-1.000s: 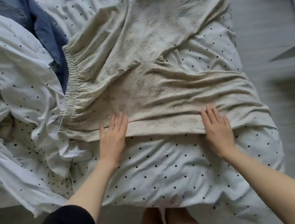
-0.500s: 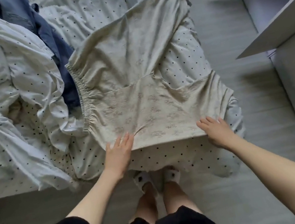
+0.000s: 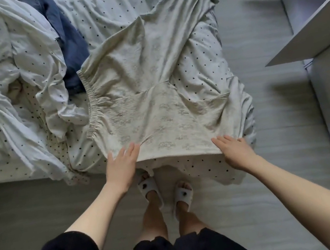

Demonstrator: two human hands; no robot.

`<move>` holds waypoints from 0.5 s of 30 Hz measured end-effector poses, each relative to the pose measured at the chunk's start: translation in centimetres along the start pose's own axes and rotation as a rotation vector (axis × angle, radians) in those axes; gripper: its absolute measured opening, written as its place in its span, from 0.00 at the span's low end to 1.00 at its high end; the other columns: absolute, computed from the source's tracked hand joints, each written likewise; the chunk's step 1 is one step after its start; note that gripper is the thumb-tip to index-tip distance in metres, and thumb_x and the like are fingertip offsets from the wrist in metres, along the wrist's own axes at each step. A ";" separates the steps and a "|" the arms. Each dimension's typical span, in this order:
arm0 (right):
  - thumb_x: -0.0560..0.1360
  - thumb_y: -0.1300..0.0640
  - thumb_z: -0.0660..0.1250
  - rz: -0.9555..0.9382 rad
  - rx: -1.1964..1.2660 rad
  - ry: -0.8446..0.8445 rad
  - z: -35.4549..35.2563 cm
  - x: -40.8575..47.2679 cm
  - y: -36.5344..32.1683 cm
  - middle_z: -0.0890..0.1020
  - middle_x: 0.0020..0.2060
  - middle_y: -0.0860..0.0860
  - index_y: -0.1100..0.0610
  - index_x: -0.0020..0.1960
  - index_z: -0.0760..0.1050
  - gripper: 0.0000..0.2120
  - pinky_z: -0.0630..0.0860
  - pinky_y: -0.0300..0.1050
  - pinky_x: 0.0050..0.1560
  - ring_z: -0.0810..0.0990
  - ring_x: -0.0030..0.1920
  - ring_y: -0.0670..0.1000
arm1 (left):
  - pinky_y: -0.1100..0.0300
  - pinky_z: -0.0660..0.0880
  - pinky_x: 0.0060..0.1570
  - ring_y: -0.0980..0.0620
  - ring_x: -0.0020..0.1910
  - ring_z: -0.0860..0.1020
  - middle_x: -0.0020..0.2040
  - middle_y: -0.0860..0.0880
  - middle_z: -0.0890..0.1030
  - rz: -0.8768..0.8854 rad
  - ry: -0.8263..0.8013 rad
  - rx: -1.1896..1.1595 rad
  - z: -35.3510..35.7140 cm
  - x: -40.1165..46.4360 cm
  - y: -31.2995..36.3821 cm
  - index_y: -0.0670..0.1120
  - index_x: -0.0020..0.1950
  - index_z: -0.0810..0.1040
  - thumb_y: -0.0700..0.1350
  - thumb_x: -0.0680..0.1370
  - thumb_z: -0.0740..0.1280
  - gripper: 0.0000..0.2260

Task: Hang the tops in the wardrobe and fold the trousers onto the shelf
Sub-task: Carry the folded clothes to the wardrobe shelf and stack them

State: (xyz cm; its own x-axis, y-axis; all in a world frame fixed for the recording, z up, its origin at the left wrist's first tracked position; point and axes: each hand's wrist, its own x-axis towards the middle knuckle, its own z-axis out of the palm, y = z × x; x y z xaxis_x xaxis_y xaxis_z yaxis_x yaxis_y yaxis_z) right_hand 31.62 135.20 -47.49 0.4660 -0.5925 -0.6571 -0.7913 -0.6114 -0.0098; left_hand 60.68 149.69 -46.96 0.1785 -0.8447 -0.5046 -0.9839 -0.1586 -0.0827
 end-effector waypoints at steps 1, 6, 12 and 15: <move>0.76 0.67 0.52 -0.004 -0.002 -0.004 -0.1 -0.1 0.1 0.60 0.75 0.51 0.53 0.75 0.53 0.29 0.63 0.53 0.64 0.59 0.73 0.52 | 0.46 0.56 0.70 0.51 0.74 0.59 0.78 0.50 0.52 -0.005 0.015 -0.011 -0.3 -0.3 0.2 0.48 0.78 0.47 0.36 0.79 0.56 0.30; 0.73 0.67 0.54 0.022 0.069 0.173 -2.7 0.5 2.1 0.79 0.58 0.54 0.53 0.64 0.69 0.22 0.68 0.49 0.46 0.76 0.56 0.58 | 0.56 0.68 0.56 0.47 0.58 0.76 0.61 0.48 0.78 -0.067 0.206 -0.146 -2.6 0.1 -0.1 0.48 0.66 0.69 0.35 0.75 0.57 0.20; 0.72 0.66 0.57 0.193 0.295 0.427 -10.3 4.2 3.4 0.80 0.52 0.61 0.55 0.57 0.76 0.17 0.69 0.49 0.42 0.76 0.51 0.63 | 0.47 0.72 0.44 0.36 0.45 0.78 0.45 0.36 0.81 -0.279 0.536 -0.510 -8.3 3.1 -2.2 0.40 0.57 0.78 0.32 0.76 0.59 0.13; 0.72 0.65 0.58 0.253 0.356 0.482 -14.2 6.5 3.4 0.80 0.54 0.62 0.56 0.57 0.77 0.17 0.70 0.49 0.45 0.76 0.54 0.63 | 0.48 0.71 0.44 0.37 0.46 0.78 0.47 0.38 0.81 -0.317 0.625 -0.612 -10.5 5.6 -4.1 0.42 0.55 0.78 0.35 0.77 0.60 0.11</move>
State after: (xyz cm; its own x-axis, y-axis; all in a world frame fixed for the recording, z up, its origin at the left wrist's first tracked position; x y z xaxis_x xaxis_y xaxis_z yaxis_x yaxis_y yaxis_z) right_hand 37.51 121.84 -41.09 0.3075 -0.9151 -0.2607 -0.9442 -0.2597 -0.2025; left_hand 65.82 140.20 -40.40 0.5864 -0.8093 0.0333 -0.7429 -0.5210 0.4203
